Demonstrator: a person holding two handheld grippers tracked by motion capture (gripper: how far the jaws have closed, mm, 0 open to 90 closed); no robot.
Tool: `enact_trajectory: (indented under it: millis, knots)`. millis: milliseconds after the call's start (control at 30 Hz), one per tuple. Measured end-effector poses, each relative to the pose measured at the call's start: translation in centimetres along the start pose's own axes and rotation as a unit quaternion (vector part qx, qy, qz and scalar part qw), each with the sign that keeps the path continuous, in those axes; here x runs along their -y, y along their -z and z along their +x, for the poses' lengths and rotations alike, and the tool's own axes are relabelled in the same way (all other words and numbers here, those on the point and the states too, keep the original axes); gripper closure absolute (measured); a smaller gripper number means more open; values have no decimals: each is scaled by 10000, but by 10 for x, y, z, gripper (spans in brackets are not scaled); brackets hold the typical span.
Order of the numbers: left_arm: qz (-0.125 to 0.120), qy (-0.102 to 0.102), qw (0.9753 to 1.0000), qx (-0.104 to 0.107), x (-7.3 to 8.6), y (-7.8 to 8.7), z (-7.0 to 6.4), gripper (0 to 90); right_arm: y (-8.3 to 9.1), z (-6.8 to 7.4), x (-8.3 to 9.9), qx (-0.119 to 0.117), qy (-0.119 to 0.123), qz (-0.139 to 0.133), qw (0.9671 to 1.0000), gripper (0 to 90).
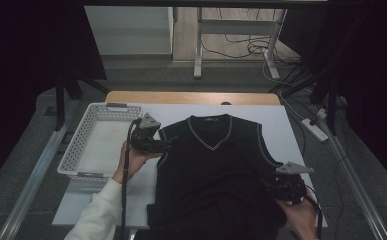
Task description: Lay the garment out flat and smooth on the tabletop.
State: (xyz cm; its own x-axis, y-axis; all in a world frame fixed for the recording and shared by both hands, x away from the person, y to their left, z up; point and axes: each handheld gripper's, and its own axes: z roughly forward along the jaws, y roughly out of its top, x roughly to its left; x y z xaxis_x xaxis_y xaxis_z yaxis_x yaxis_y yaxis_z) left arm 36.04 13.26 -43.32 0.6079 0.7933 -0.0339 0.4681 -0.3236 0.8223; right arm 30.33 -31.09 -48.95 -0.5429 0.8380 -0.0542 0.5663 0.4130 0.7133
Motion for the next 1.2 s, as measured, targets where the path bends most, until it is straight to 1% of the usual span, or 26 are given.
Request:
enact_trajectory:
  millis: [100,167,233,333,400,467,533,567,633,700,767,867,933,1000,1033,1100,1200]
  knots:
    - [6,26,10000,-14,1,0,1,201,-13,-14,-10,67,-114,18,9999,446]
    - [15,24,10000,-16,1,0,1,201,-20,-22,-16,114,-148,23,9998,444]
    - [17,10,10000,-22,1,0,1,201,-27,-30,-21,248,-158,67,9995,444]
    - [20,-16,10000,-19,1,0,0,201,-39,-44,-26,315,-310,138,9989,444]
    - [34,-10,10000,-12,1,-1,0,201,-48,-50,-30,400,-306,236,9985,439]
    - [50,-18,10000,-15,2,-2,0,200,-57,-55,-32,410,-337,286,9982,441]
    - [53,-21,10000,-15,2,-2,0,201,-64,-60,-32,328,-408,426,9977,441]
    - [56,-21,10000,-20,2,-2,0,200,-66,-60,-32,312,-399,474,9976,443]
    - [60,-4,10000,-25,2,-2,1,200,-66,-62,-31,277,-445,467,9975,451]
    - [76,2,10000,-31,3,-2,2,200,-64,-63,-30,294,-429,492,9974,472]
    - [81,4,10000,-35,3,-2,2,199,-64,-63,-29,254,-442,495,9975,496]
    - [65,-10,10000,-45,3,-1,1,199,-63,-61,-29,262,-395,502,9976,532]
    - [62,-14,10000,-46,3,-1,1,199,-63,-61,-30,246,-330,528,9978,586]
    - [73,-9,10000,-39,3,-1,1,199,-62,-61,-30,125,-292,533,9981,679]
    - [77,-7,10000,-39,3,-1,1,198,-62,-61,-29,73,-283,536,9981,708]
    - [71,-7,10000,-45,3,-1,1,198,-61,-61,-29,18,-261,558,9981,745]
    - [59,-6,10000,-46,3,0,1,198,-59,-59,-29,74,-155,613,9980,764]
